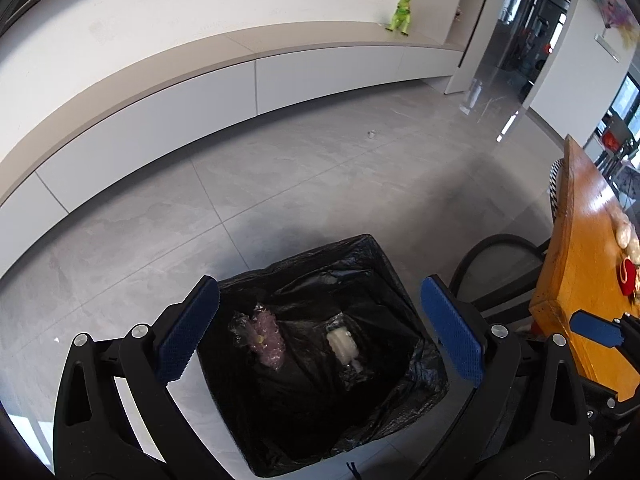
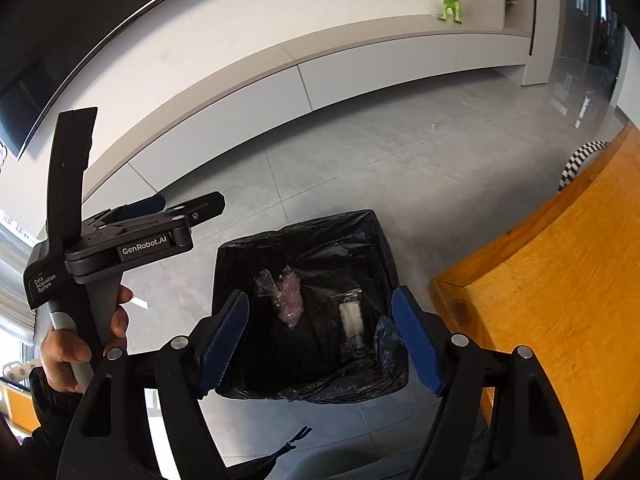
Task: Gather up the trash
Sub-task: 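Carry both bags to the black bin and open both grippers over it, then grasp the foil-and-paper wrapper with the left gripper while the right gripper grasps the brown cake package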
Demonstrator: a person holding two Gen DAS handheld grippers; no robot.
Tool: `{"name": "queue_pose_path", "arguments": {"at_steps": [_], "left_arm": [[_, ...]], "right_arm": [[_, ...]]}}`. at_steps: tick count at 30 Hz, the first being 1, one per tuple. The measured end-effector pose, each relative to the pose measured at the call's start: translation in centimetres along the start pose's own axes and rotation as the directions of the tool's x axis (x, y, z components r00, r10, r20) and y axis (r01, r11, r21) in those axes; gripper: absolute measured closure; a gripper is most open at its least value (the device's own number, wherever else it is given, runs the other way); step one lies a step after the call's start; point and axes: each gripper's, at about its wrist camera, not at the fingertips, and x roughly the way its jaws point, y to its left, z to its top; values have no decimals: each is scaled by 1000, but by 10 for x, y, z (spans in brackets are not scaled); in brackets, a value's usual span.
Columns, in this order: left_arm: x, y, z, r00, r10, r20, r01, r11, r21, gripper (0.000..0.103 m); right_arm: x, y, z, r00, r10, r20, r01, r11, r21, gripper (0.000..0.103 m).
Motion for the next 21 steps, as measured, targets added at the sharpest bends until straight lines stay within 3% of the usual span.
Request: {"name": "queue_pose_path", "arguments": {"at_steps": [11, 21], "left_arm": [[-7, -87, 13, 992, -129, -5, 128, 981, 144, 6], [-15, -203, 21, 951, -301, -77, 310, 910, 274, 6]], "right_arm": [[-38, -50, -17, 995, -89, 51, 85, 993, 87, 28], [-93, -134, -53, 968, -241, 76, 215, 943, 252, 28]]}}
